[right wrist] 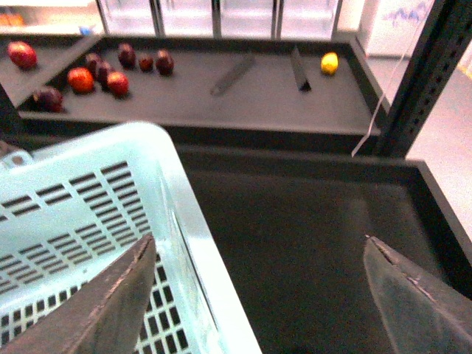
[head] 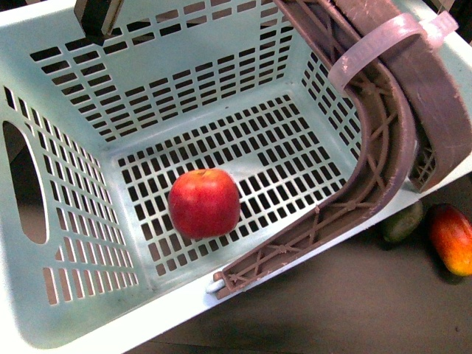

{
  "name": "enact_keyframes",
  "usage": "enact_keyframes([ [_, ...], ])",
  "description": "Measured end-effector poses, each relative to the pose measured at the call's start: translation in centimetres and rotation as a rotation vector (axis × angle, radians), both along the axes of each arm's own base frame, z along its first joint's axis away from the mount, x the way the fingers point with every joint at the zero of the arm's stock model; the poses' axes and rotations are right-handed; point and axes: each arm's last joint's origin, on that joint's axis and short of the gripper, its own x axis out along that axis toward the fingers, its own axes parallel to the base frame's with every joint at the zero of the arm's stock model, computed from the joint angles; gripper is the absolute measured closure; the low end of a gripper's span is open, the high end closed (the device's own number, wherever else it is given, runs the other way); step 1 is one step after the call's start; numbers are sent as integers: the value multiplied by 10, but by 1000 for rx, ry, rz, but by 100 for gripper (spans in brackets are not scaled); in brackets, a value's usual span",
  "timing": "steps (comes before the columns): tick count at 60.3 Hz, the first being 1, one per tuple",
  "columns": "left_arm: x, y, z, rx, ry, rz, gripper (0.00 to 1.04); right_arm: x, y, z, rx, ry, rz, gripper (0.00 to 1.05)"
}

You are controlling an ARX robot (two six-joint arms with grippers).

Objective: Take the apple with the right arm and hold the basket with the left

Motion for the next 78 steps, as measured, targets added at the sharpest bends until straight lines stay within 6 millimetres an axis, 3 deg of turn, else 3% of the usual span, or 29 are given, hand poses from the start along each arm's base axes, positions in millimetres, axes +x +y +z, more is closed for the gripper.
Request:
enact_keyframes([
  [5,0,0,0,5,-5,6,89,-11,-10,-9,16,-74,-5,39],
  [10,1,1,0,6,-5,11,89,-28,-26,-23,11,-95,-17,59],
  [23,0,0,0,4,-3,6,89,-54,-43,-46,6,-88,-12,103],
  [51,1,1,0,6,-6,8,89,-84,-66,-68,4,-86,-22,103],
  [78,0,0,0,6,-6,6,89,-101,-66,-76,4,-111,-18,103],
])
